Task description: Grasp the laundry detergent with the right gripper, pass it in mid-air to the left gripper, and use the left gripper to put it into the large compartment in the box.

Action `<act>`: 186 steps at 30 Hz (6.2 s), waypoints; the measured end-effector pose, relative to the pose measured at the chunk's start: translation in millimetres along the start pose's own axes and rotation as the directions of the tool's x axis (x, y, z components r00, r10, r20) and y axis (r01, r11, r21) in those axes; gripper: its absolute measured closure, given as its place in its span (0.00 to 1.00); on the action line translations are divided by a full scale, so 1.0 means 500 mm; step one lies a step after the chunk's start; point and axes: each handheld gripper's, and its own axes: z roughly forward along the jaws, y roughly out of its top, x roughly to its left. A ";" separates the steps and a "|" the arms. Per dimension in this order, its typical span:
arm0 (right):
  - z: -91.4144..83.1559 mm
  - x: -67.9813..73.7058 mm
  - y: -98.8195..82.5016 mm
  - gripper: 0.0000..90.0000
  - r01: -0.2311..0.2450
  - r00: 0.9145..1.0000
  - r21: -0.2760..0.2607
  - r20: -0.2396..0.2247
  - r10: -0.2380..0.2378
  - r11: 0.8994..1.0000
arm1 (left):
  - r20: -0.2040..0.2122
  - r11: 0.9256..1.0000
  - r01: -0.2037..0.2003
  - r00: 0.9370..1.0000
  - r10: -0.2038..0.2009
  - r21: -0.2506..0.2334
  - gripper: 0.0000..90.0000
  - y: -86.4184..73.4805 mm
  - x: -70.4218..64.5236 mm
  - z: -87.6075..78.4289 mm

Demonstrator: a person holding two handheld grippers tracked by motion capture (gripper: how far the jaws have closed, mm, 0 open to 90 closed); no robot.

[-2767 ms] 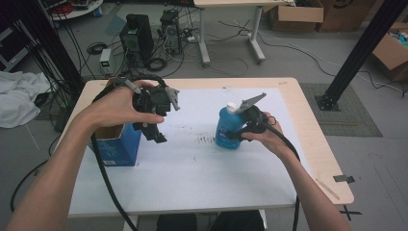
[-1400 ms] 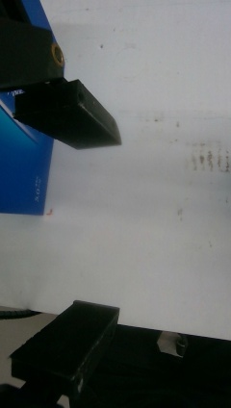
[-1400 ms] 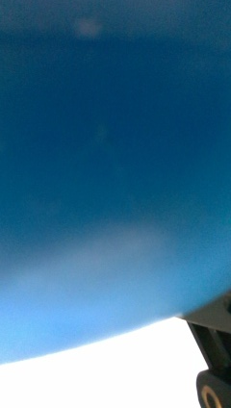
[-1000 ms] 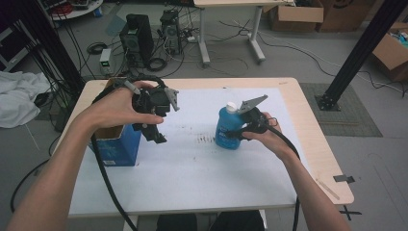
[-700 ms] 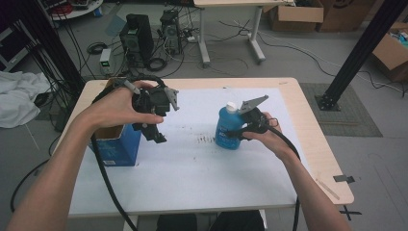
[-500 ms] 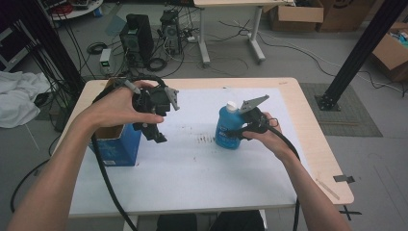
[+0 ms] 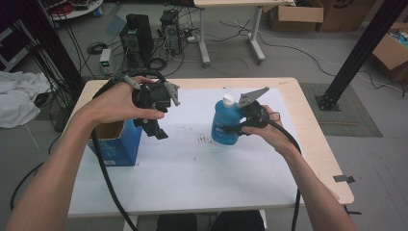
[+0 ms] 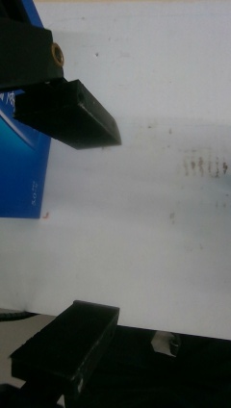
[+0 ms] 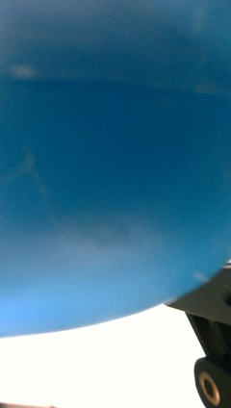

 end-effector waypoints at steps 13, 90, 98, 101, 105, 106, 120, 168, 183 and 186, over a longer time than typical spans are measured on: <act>-0.025 0.040 0.066 0.50 0.090 0.995 0.018 -0.048 -0.089 0.996 | 0.001 0.999 -0.012 1.000 0.012 -0.033 0.20 0.018 0.012 -0.036; 0.019 0.130 0.107 0.50 0.181 0.968 0.003 -0.178 -0.178 0.983 | 0.089 0.981 -0.097 0.990 0.113 -0.169 0.23 0.137 -0.006 0.063; 0.022 0.133 0.106 0.50 0.181 0.968 0.006 -0.175 -0.177 0.983 | 0.089 0.982 -0.101 0.989 0.117 -0.161 0.24 0.140 -0.008 0.068; 0.022 0.134 0.106 0.50 0.181 0.968 0.006 -0.180 -0.177 0.983 | 0.085 0.981 -0.110 0.989 0.124 -0.158 0.26 0.141 -0.008 0.068; 0.023 0.134 0.104 0.50 0.179 0.968 0.005 -0.180 -0.176 0.984 | 0.086 0.982 -0.109 0.989 0.123 -0.152 0.28 0.141 -0.009 0.070; 0.024 0.134 0.104 0.50 0.178 0.968 0.007 -0.181 -0.173 0.984 | 0.085 0.982 -0.108 0.989 0.122 -0.152 0.29 0.141 -0.009 0.070; 0.026 0.136 0.099 0.50 0.178 0.968 0.005 -0.181 -0.174 0.984 | 0.074 0.985 -0.116 0.989 0.126 -0.127 0.33 0.144 -0.010 0.077; 0.029 0.143 0.092 0.49 0.187 0.963 -0.016 -0.192 -0.187 0.982 | 0.045 0.986 -0.116 0.992 0.122 -0.116 0.42 0.147 -0.022 0.086; 0.030 0.144 0.088 0.49 0.178 0.962 -0.032 -0.206 -0.181 0.984 | 0.049 0.987 -0.111 0.992 0.117 -0.113 0.42 0.152 -0.025 0.086; 0.030 0.143 0.087 0.48 0.180 0.960 -0.045 -0.208 -0.186 0.983 | 0.048 0.987 -0.108 0.992 0.114 -0.118 0.42 0.150 -0.025 0.085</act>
